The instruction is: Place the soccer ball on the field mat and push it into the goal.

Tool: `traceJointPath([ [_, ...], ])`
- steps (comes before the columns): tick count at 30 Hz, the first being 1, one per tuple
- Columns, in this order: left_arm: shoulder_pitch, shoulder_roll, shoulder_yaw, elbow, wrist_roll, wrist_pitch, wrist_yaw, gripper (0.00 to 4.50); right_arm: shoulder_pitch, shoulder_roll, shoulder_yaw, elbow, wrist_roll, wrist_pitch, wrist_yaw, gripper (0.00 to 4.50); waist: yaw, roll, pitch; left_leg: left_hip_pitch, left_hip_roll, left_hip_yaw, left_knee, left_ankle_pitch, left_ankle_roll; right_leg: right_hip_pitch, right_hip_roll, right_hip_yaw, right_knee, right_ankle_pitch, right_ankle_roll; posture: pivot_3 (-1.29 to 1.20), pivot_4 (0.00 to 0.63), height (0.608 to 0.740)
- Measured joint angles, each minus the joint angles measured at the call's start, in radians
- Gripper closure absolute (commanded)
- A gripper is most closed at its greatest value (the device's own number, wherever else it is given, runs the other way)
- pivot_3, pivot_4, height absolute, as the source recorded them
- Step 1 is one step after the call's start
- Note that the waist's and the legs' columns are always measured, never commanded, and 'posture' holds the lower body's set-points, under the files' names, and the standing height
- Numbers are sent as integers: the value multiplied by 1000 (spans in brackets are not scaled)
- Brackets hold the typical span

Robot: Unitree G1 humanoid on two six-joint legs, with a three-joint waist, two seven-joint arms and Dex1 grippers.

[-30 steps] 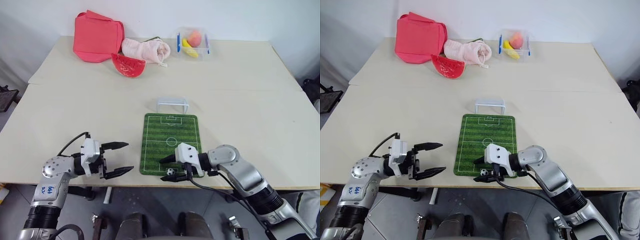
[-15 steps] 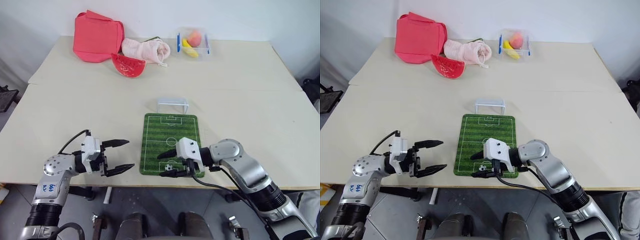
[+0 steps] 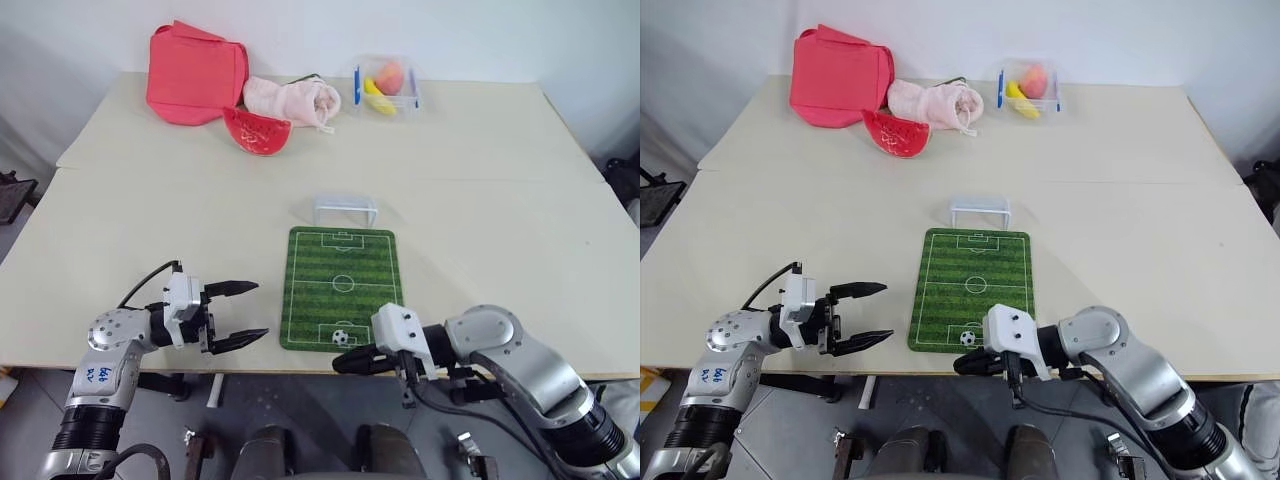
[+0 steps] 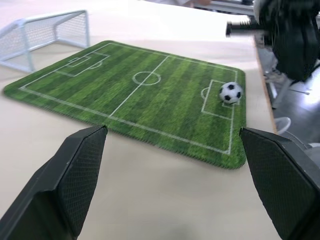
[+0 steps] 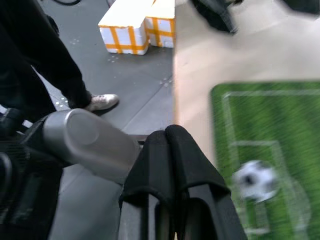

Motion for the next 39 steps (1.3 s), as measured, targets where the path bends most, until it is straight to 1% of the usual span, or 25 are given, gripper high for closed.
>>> traceJointPath([
  [6, -2, 6, 0, 0, 0, 14, -14, 0, 1, 47, 37, 54, -24, -27, -26, 4480, 3, 0, 0, 0, 1, 0, 0, 0, -1, 0, 1, 1, 0, 0, 0, 0, 150, 740],
  [10, -7, 11, 1, 0, 0, 18, -18, 0, -70, 86, 37, 162, -55, -75, -31, 4480, 3, 0, 0, 0, 1, 0, 1, 0, -1, 0, 1, 0, 0, 0, 0, 0, 150, 740],
  [14, -24, 12, 1, 5, 1, 17, -17, 0, -168, 127, 18, 314, -78, -135, -45, 4480, 2, 0, 0, 0, 1, 0, 1, 0, -1, 0, 1, 1, 0, 0, 0, 0, 150, 740],
  [17, -49, 11, 0, 11, 3, 12, -15, 0, -248, 157, -43, 426, -88, -161, -87, 4480, 2, 0, 0, 0, 0, 0, 1, 0, -1, -1, 1, 1, 0, 0, 0, 0, 150, 740],
  [20, -84, 10, 1, 52, 11, -8, -11, 0, -340, 184, -133, 557, -110, -204, -172, 4480, 2, 0, 0, -1, 0, 0, 1, 0, -1, -1, 1, 0, 1, 0, 0, 0, 150, 740],
  [23, -106, 4, 1, 92, 23, -24, -1, 0, -380, 207, -199, 644, -133, -248, -259, 4480, 1, 0, 0, -1, 0, 0, 0, 0, -1, -3, 1, 0, 1, 0, 0, 0, 150, 740],
  [25, -123, -4, 1, 109, 26, -37, 7, 0, -402, 216, -240, 673, -140, -265, -307, 4480, 1, 0, 0, -4, 0, 0, 0, 0, -1, -5, 2, 0, 2, 0, 0, 0, 150, 740],
  [27, -135, -6, 1, 123, 30, -44, 12, 0, -418, 217, -270, 666, -136, -265, -325, 4480, -2, 0, 0, -4, 0, 0, 0, 0, -1, -5, 2, 0, 2, 0, 0, 0, 150, 740],
  [29, -144, -22, 3, 127, 31, -52, 29, 0, -395, 186, -292, 615, -107, -256, -293, 4480, 1, 0, 0, -4, 0, -1, 0, 0, -1, -6, 3, 0, 2, 0, 0, 0, 150, 740],
  [32, -148, -31, 14, 149, 31, -58, 54, 0, -354, 96, -312, 582, -84, -252, -211, 4480, 3, 0, 0, -5, -1, 0, 0, 0, -1, -5, 3, 1, 1, 0, 0, 0, 150, 740],
  [35, -149, -34, 31, 168, 31, -66, 71, 0, -315, -12, -329, 623, -85, -266, -124, 4480, 3, 0, 0, -5, -1, 1, 1, 0, -1, -5, 3, 1, 1, 0, 0, 0, 150, 740],
  [39, -151, -40, 42, 175, 31, -85, 84, 0, -292, -93, -332, 691, -94, -323, -29, 4480, -3, 0, 0, -4, 0, 2, 1, 0, -1, -5, 3, 2, 1, 0, 0, 0, 150, 740],
])
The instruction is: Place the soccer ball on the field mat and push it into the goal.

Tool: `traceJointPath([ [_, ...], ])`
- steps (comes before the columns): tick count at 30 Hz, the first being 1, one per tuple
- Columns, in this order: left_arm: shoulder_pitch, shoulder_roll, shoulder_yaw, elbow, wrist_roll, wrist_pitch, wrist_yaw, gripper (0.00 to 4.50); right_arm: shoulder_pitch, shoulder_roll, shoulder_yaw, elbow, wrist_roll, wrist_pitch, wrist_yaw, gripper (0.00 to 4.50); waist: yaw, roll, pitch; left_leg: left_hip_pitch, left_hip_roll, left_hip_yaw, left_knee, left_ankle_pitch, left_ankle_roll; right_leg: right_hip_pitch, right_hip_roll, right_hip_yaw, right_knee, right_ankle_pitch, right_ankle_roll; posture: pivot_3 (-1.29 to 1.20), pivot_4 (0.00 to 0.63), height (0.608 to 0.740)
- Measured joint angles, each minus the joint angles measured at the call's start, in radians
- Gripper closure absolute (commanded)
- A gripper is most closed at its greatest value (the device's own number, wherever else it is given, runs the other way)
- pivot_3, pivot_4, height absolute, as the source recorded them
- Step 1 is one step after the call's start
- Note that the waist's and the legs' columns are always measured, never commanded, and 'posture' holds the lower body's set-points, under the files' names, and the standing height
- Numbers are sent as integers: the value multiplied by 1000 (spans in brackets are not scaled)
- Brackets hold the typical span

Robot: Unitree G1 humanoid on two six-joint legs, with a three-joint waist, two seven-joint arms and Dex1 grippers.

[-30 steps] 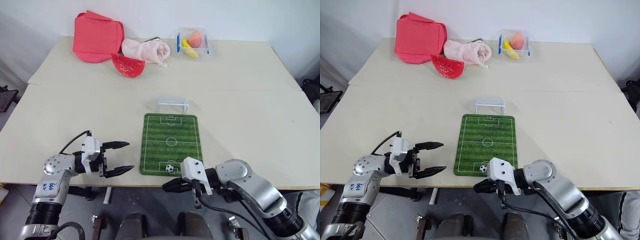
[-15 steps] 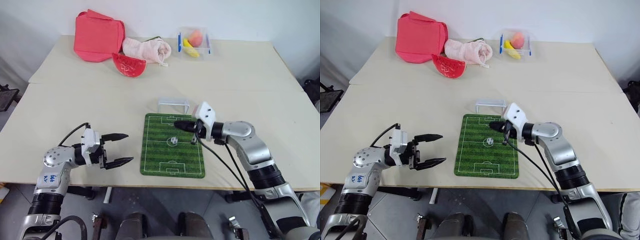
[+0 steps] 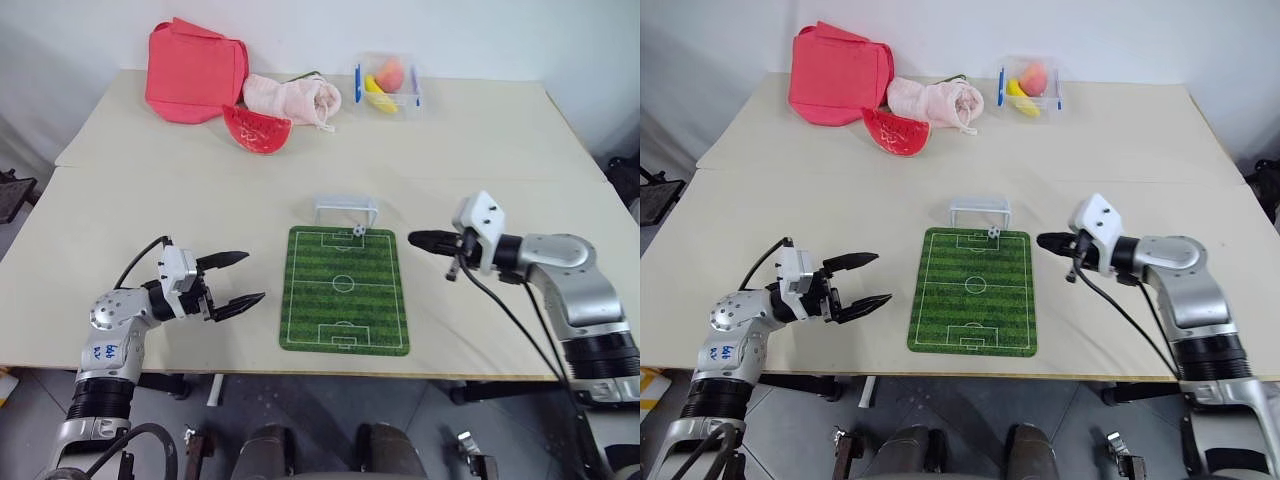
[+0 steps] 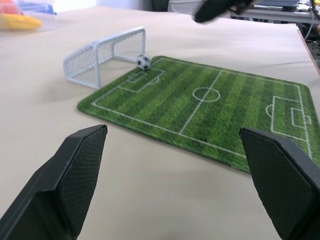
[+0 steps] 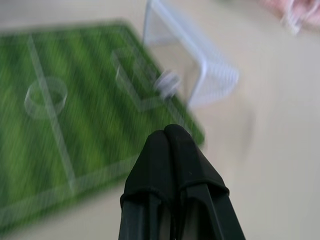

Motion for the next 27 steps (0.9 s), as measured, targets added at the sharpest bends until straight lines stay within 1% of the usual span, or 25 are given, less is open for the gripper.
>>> traceJointPath([
  [2, 1, -3, 2, 4, 0, -2, 8, 0, 0, -27, -14, 43, 0, -6, 26, 4480, -3, 0, 0, 0, 0, 0, 0, 0, 0, 0, 0, 0, 0, 0, 0, 0, 150, 740],
  [5, 4, -3, 20, 6, -2, -1, 19, 0, 0, -62, -34, 93, 11, 0, 76, 3917, -4, 0, 0, 0, 0, 0, 0, 0, 0, 0, 0, 0, 0, 0, 0, 0, 150, 740],
  [7, 6, -3, 40, 12, -7, 4, 33, 0, 7, -83, -38, 123, 22, 4, 121, 3305, -3, 0, 0, 0, 0, 0, 0, 0, 0, 0, 0, 0, 0, 0, 0, 0, 150, 740],
  [11, 5, 0, 90, 32, -24, 27, 67, 0, 34, -84, -77, 215, 52, -40, 189, 2013, -2, 0, 0, 0, 0, 0, 1, 0, 0, 1, 0, 0, 0, 0, 0, 0, 150, 740],
  [15, 5, 17, 140, 38, -48, 54, 80, 0, 43, -83, -124, 284, 77, -93, 226, 595, -3, 0, 0, 1, 1, -1, 1, 0, 0, 1, 0, 0, 0, 0, 0, 0, 150, 740],
  [17, 5, 19, 153, 38, -57, 76, 77, 0, 49, -73, -153, 295, 94, -124, 244, 24, -2, 0, 0, 1, 1, -1, 1, 0, 0, 1, 0, 0, 0, 0, 0, 0, 150, 740],
  [22, 5, 49, 161, 62, -72, 110, 53, 0, 80, -39, -189, 293, 129, -165, 257, 24, -3, 0, 0, 1, 1, -1, 1, 0, 0, 1, 0, 0, 0, 0, 0, 0, 150, 740],
  [27, -2, 80, 178, 102, -72, 134, 59, 0, 164, -1, -197, 224, 140, -155, 210, 24, -1, 0, 0, 1, 1, -1, 1, 0, 0, 1, 0, 0, 1, 0, 0, 0, 150, 740],
])
